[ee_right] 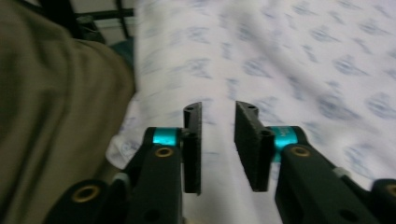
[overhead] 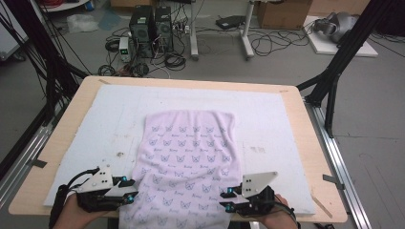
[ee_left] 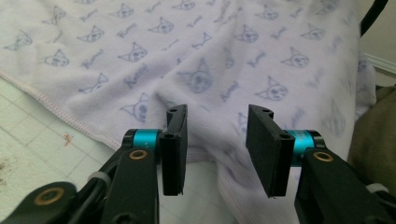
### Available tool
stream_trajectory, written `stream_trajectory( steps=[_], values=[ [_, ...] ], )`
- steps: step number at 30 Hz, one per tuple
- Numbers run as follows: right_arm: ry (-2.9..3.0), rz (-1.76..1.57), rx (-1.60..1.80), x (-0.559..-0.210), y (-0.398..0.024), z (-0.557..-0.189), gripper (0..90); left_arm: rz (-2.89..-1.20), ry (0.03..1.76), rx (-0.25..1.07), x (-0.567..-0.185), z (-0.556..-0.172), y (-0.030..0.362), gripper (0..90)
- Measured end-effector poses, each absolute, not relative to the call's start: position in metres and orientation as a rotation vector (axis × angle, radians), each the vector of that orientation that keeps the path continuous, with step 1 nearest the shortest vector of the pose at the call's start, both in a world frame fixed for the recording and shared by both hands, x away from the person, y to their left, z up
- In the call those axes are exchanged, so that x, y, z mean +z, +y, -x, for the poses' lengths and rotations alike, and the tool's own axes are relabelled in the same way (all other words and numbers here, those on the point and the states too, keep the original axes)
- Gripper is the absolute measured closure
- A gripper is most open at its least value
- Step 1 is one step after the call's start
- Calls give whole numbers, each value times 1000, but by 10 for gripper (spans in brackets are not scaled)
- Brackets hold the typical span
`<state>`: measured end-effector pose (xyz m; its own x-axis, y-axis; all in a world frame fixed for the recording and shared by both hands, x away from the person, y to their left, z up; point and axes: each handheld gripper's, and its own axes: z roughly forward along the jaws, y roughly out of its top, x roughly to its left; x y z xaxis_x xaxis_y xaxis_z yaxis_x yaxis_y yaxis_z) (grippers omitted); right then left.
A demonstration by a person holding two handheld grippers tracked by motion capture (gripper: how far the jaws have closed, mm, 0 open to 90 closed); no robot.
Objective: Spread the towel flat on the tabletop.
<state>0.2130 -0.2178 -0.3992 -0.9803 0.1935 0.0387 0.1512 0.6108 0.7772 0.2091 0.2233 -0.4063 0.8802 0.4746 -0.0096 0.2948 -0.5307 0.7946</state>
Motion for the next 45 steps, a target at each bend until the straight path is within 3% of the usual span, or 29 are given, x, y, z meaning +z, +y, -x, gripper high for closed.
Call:
stream_trajectory(
  steps=[7,9,11,13,15,19,21,24,27,30,33,34,35,41,43,44,45],
  values=[
    [2846,-369,1282,-428,-210,-237,608,-2256,545,204,-431,-236,200,591],
    [2872,-358,1241,-435,-205,-238,618,-2282,540,194,-439,-241,196,693],
    [2890,-336,1189,-441,-200,-237,714,-2273,544,191,-439,-241,199,824],
    [2886,-324,1217,-442,-199,-237,861,-2268,556,199,-439,-238,201,856],
    [2893,-307,1218,-442,-198,-236,882,-2265,555,203,-436,-231,208,861],
    [2891,-191,1308,-427,-199,-220,873,-2242,541,193,-428,-212,224,833],
    [2845,-190,1404,-413,-207,-218,797,-2246,567,224,-424,-209,230,665],
    [2797,-277,1345,-408,-214,-225,700,-2210,594,238,-421,-217,229,534],
    [2805,-361,1280,-421,-215,-236,649,-2208,585,241,-424,-226,219,533],
    [2817,-427,1209,-438,-214,-246,664,-2252,586,212,-435,-240,205,621],
    [2817,-418,1194,-443,-213,-248,792,-2266,559,206,-440,-243,202,827],
    [2830,-402,1199,-442,-213,-249,863,-2271,561,203,-439,-243,203,855],
    [2832,-387,1187,-442,-213,-248,875,-2271,563,213,-439,-242,203,862],
    [2863,-294,1309,-430,-222,-236,876,-2246,549,182,-432,-216,222,857],
    [2846,-301,1336,-424,-227,-232,836,-2241,557,198,-429,-213,225,761],
    [2828,-328,1305,-423,-229,-232,789,-2237,573,209,-428,-215,225,639],
    [2829,-347,1293,-425,-230,-233,765,-2232,578,208,-427,-217,225,615]
  ],
)
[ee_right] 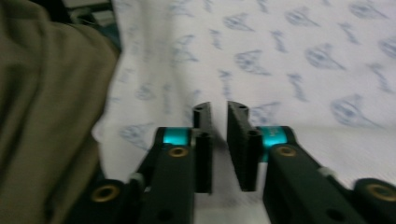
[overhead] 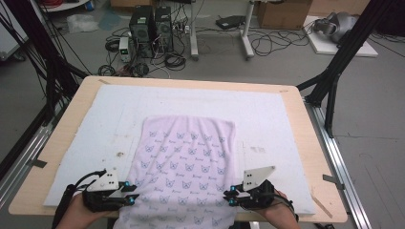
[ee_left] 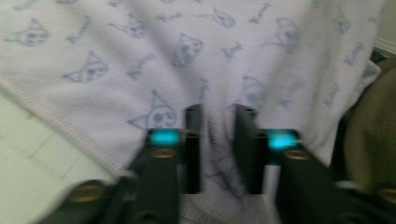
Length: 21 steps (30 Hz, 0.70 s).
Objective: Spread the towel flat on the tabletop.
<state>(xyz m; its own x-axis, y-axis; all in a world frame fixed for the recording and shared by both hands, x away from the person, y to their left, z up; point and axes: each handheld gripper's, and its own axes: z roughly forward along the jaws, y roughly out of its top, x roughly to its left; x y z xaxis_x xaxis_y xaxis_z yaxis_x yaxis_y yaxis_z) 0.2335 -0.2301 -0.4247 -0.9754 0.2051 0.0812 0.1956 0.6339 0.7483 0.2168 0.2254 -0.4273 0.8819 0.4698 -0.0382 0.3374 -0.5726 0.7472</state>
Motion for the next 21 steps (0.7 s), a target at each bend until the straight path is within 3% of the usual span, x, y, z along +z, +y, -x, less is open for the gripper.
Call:
stream_trajectory(
  steps=[5,12,21],
  values=[
    [2827,-407,1265,-435,-229,-240,666,-2238,594,220,-432,-232,218,579],
    [2722,-557,1250,-435,-239,-260,686,-2232,627,258,-436,-250,211,626],
    [2668,-617,1331,-428,-249,-270,693,-2226,655,272,-442,-259,214,615]
  ],
)
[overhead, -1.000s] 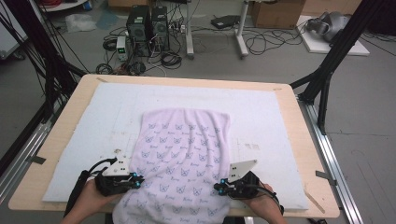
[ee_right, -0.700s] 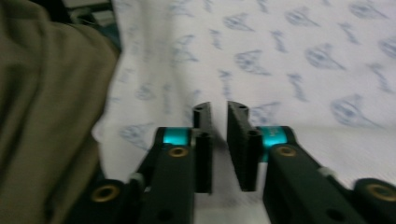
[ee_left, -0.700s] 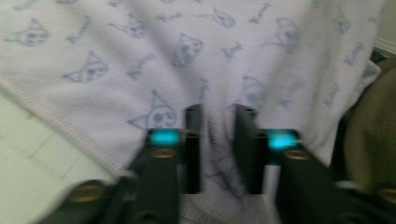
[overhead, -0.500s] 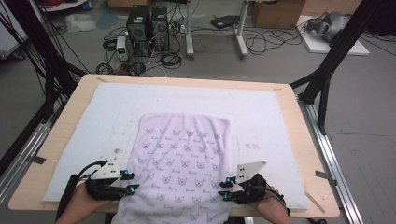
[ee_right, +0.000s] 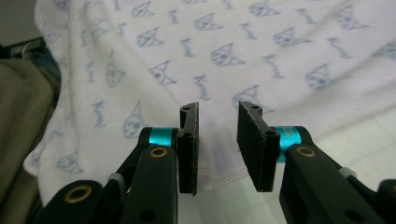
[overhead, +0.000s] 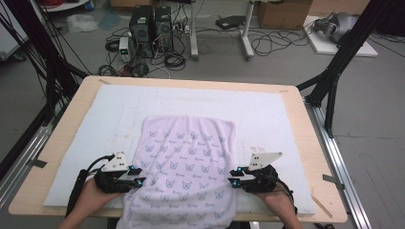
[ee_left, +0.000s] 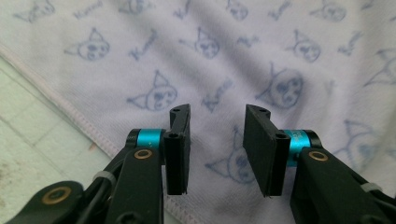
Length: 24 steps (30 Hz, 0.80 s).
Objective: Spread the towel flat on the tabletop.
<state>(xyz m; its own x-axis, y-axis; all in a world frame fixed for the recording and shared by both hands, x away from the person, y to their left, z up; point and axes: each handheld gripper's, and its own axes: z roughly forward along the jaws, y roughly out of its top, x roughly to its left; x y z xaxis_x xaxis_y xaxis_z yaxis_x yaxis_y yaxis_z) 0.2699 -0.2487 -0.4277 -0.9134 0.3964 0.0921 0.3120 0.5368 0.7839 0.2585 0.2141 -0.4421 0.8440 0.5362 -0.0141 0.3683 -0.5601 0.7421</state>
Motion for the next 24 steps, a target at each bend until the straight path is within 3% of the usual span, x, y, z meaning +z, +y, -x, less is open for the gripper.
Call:
stream_trajectory(
  steps=[2,3,5,10,11,13,14,20,24],
  values=[
    [2659,-639,1303,-427,-250,-275,692,-2236,640,264,-441,-258,215,693],
    [2653,-657,1281,-427,-251,-278,692,-2241,635,274,-441,-258,215,812],
    [2637,-674,1256,-428,-251,-285,679,-2245,633,288,-441,-257,214,860],
    [2683,-675,1106,-440,-237,-299,639,-2241,633,296,-441,-257,214,870],
    [2679,-667,1108,-441,-236,-300,670,-2236,636,295,-441,-256,214,870],
    [2697,-656,1106,-439,-233,-302,849,-2236,638,296,-441,-256,214,870],
    [2730,-647,1105,-439,-232,-304,874,-2236,640,298,-441,-256,214,870],
    [2726,-556,1066,-422,-208,-308,880,-2234,640,311,-442,-254,214,870],
    [2777,-524,974,-429,-193,-312,871,-2232,638,303,-441,-253,216,832]
  ],
)
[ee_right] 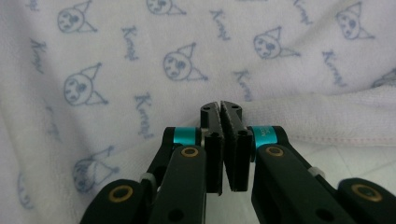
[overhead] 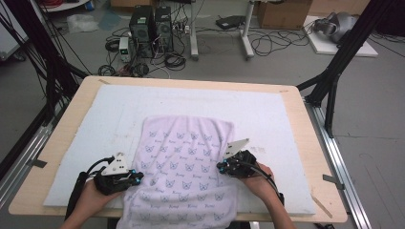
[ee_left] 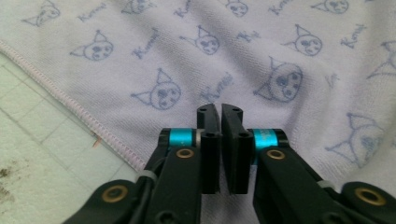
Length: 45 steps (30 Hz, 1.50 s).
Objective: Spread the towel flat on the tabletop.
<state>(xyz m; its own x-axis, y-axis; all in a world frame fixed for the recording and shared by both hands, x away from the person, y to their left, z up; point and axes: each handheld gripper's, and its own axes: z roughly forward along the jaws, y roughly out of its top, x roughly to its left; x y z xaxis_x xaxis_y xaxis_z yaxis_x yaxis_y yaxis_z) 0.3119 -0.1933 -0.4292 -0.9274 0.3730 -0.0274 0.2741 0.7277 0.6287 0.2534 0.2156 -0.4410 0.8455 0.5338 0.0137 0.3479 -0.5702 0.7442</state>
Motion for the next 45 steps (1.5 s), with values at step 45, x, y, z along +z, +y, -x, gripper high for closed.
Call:
stream_trajectory(
  steps=[45],
  values=[
    [2732,-608,1110,-431,-225,-309,872,-2209,680,311,-443,-259,217,686]
  ],
)
